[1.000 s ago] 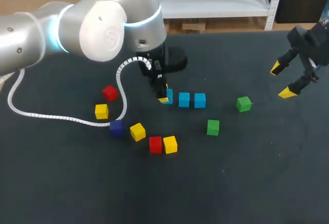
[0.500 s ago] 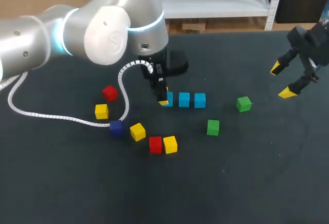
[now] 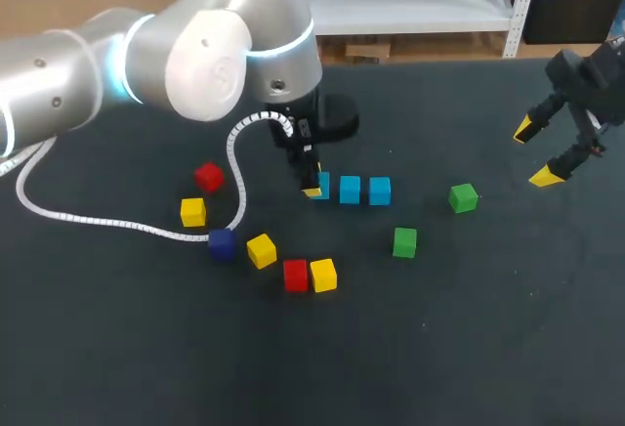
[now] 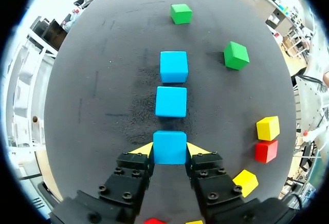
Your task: Place the blue cubes, place green cubes on the blue cubes, place the yellow cubes on the green cubes, then place the red cubes on the yellow cubes, and place purple cube on the red cubes.
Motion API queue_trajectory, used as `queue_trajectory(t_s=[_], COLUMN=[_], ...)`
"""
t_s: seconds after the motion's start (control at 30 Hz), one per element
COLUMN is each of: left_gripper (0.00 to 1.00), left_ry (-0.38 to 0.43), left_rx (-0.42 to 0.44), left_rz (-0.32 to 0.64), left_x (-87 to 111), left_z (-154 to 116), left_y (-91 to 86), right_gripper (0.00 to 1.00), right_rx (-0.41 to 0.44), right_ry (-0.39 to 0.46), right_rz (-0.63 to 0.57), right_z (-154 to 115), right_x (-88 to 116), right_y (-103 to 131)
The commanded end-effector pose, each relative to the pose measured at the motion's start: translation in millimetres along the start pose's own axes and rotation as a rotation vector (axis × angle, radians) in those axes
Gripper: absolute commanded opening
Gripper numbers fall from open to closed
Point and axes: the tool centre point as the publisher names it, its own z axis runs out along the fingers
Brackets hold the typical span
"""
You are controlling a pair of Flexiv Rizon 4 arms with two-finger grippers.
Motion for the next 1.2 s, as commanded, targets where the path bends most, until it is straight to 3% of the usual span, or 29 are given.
queue_trajectory(t_s=[0.03,1.2], left_gripper=[0.00,0.00], left_ry=[0.007,0.021], left_rx=[0.005,0.007], left_rz=[0.004,0.013], left_x=[-1.8,-0.8], left_z=[0.0,3.8], left_y=[2.9,0.4], right_gripper=[1.00,1.00], right_rx=[0.001,0.001], right_ry=[-0.002,-0.002], right_rz=[-0.001,-0.001], right_z=[0.0,0.0], right_x=[0.2,0.2], right_y=[0.3,0.3])
